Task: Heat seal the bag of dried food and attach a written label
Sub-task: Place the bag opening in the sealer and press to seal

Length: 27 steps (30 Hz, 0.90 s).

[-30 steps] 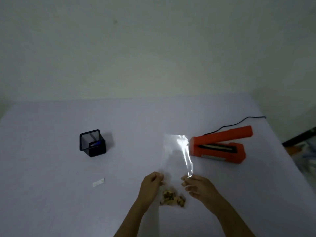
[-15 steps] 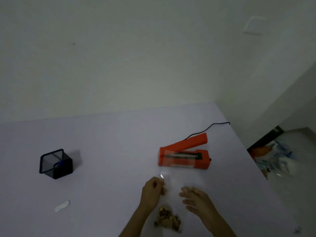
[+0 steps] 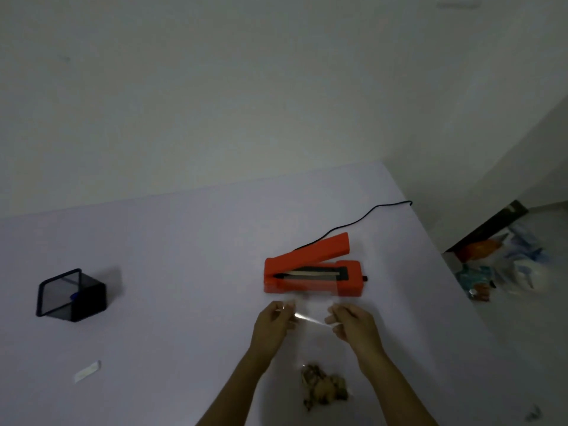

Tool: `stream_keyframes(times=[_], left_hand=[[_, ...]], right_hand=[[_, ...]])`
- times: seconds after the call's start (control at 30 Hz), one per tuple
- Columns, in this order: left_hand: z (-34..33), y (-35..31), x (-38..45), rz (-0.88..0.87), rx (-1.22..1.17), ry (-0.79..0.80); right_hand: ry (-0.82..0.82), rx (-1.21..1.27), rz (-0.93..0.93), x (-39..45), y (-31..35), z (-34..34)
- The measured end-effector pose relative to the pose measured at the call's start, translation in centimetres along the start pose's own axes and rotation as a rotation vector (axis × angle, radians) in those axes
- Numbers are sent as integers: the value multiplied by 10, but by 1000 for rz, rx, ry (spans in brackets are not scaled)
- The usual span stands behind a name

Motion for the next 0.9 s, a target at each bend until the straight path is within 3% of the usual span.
stream_keyframes(times=[0.53, 0.9], left_hand=[[-5, -2, 20, -38, 54, -117], [-4, -2, 23, -31, 62, -116]], right_hand=[[66, -46, -17, 20, -4, 1], [82, -18, -25, 21, -1, -3]])
Point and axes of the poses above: each hand's wrist, its own x-axis towards the middle knuckle, its own z-axis out of the back of the hand, y = z × x, the point moved 7 cm from there along x, towards the middle knuckle, and after that the axes turned 14 degrees about -x, right-handed, at the moved point
